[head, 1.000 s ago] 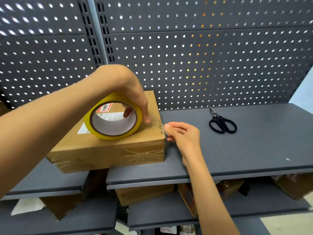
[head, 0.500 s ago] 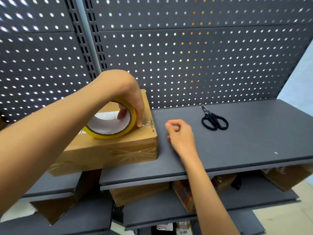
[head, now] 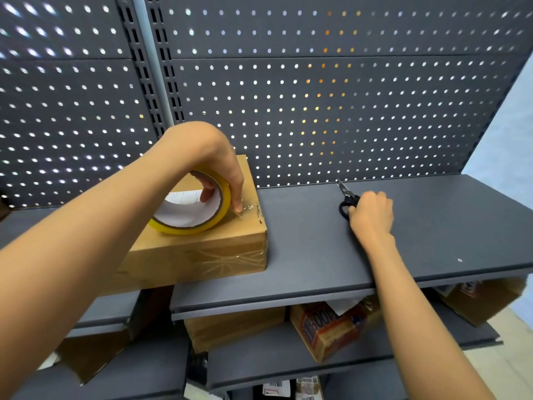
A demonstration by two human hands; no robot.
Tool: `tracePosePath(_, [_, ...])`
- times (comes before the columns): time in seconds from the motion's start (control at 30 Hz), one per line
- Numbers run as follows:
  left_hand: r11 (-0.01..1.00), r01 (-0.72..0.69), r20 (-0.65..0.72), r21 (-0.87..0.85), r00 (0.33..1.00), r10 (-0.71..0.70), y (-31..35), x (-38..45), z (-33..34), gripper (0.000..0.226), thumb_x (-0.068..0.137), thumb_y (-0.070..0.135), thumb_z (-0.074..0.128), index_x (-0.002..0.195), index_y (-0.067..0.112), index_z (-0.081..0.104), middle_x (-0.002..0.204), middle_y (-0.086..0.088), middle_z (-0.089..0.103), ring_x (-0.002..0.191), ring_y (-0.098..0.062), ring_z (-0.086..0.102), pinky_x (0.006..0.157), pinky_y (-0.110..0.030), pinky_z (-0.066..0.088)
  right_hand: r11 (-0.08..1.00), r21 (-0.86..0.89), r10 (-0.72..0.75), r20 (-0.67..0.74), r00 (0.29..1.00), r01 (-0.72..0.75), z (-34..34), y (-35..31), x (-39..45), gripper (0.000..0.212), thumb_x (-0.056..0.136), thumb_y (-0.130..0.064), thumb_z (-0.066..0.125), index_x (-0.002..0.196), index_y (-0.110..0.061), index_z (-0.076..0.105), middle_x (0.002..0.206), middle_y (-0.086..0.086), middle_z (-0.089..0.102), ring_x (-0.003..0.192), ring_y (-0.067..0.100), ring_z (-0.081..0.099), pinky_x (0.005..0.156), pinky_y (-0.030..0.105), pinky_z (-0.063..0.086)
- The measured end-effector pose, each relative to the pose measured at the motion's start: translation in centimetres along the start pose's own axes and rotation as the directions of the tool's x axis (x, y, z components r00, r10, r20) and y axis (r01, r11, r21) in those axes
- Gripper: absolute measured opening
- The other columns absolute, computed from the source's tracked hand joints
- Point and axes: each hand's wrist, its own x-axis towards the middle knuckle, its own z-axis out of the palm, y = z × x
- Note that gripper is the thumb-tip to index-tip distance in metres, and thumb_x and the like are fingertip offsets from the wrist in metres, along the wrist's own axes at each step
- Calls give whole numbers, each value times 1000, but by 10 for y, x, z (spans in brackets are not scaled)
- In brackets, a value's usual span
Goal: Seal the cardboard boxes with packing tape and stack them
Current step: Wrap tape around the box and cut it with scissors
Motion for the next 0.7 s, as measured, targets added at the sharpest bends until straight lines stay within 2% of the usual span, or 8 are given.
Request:
tracePosePath(0.17, [1000, -1, -30, -29, 1000, 0, -4, 2, -1, 46, 72, 51, 75, 72, 5, 70, 71, -3, 59, 67, -18, 47, 61, -24, 38, 999, -19, 33, 38, 999, -32, -1, -4, 2, 30, 94, -15, 56, 114, 8, 54, 126, 28, 48, 121, 39, 39, 90, 40, 40])
tracePosePath(0.27, [999, -7, -39, -43, 999, 6, -4, 3, -1, 46, 72, 50, 75, 73, 5, 70, 71, -3, 60, 66, -17, 47, 61, -23, 39, 1000, -23, 10, 15, 1000, -9, -2, -4, -3, 26, 96, -13, 52, 112, 8, 54, 124, 28, 48, 119, 39, 40, 88, 40, 39])
tracePosePath(0.37, [998, -11, -49, -54, 999, 8, -3, 2, -1, 43, 74, 49, 75, 69, 6, 67, 70, -2, 60, 62, -15, 45, 56, -21, 37, 998, -9, -61, -39, 997, 61, -6, -8, -18, 28, 99, -16, 48, 111, 8, 53, 120, 26, 51, 113, 40, 47, 84, 41, 39])
tracePosePath(0.47, [998, -12, -55, -55, 998, 9, -2, 1, 0, 43, 75, 48, 74, 66, 7, 65, 69, -2, 60, 60, -14, 44, 54, -20, 36, 984, 44, -166, -97, 981, 171, -13, -21, -41, 31, 98, -24, 49, 107, 5, 54, 111, 22, 56, 100, 40, 54, 73, 37, 34])
tracePosePath(0.6, [999, -11, -70, -52, 998, 7, -4, 1, 1, 45, 73, 50, 75, 71, 5, 68, 69, -2, 58, 60, -15, 42, 57, -22, 35, 947, 123, -275, -158, 948, 296, -26, -38, -76, 28, 97, -29, 51, 94, -2, 56, 94, 15, 59, 75, 31, 46, 64, 33, 29])
tracePosePath(0.7, [999, -8, -64, -54, 998, 4, -6, 3, 1, 49, 72, 52, 75, 78, 3, 70, 70, -3, 56, 61, -16, 42, 58, -23, 35, 916, 185, -328, -169, 930, 357, -36, -43, -106, 26, 96, -31, 52, 97, -6, 58, 94, 10, 59, 77, 26, 49, 64, 33, 33])
